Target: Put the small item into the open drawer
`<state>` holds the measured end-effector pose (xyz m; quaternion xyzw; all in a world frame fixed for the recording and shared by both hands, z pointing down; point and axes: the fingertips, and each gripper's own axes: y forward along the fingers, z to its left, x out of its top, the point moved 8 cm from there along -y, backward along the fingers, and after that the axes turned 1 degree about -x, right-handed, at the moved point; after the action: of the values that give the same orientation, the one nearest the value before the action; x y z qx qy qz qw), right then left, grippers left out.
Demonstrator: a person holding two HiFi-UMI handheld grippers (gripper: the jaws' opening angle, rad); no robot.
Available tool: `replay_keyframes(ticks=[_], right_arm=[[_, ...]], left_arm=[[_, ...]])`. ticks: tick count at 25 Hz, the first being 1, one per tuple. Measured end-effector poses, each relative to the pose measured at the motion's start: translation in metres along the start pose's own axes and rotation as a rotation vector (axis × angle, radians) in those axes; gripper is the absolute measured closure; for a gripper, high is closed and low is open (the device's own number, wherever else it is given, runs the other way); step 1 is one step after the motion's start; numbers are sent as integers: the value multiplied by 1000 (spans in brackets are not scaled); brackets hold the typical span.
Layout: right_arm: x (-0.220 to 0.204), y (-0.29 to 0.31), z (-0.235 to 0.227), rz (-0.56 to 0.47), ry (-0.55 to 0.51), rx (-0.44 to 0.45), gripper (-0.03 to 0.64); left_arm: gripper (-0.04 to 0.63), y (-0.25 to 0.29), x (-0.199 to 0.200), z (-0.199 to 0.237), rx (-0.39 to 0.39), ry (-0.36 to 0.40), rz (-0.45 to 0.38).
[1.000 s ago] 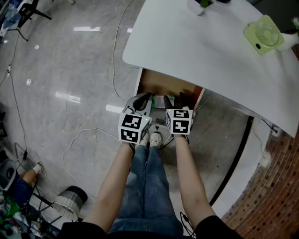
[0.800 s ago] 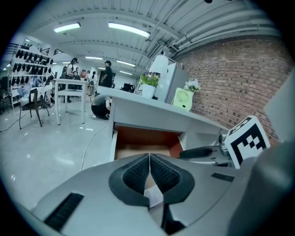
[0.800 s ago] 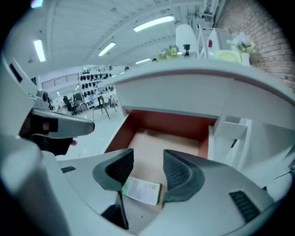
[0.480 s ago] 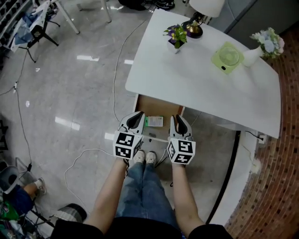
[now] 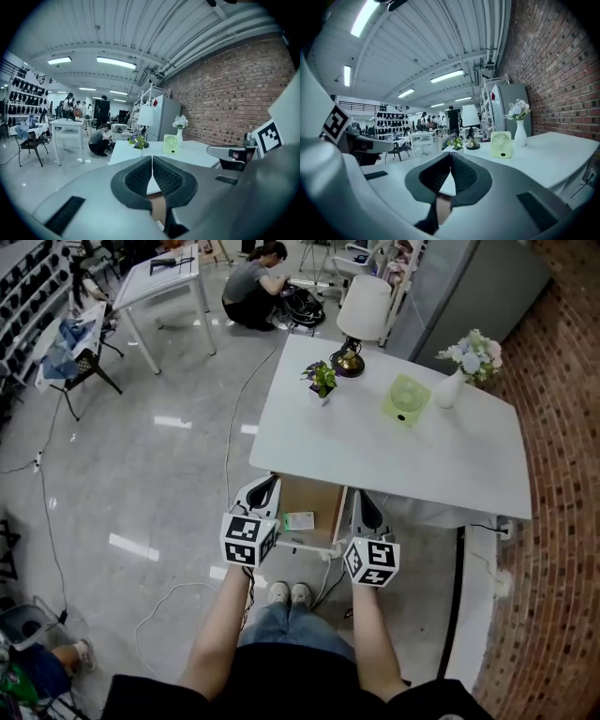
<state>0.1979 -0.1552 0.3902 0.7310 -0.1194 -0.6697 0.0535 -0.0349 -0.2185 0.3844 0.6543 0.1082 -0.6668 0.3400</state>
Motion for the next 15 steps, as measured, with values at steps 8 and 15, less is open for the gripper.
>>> replay_keyframes(ticks=[8,15], right_arm=[[27,-35,-10,-71,-26,-30,614],[36,-37,-15,-114,-33,-40,615]], left_arm=[[571,-14,33,-8,-4,46,-63],[571,-13,47,-7,-12,62,-91]])
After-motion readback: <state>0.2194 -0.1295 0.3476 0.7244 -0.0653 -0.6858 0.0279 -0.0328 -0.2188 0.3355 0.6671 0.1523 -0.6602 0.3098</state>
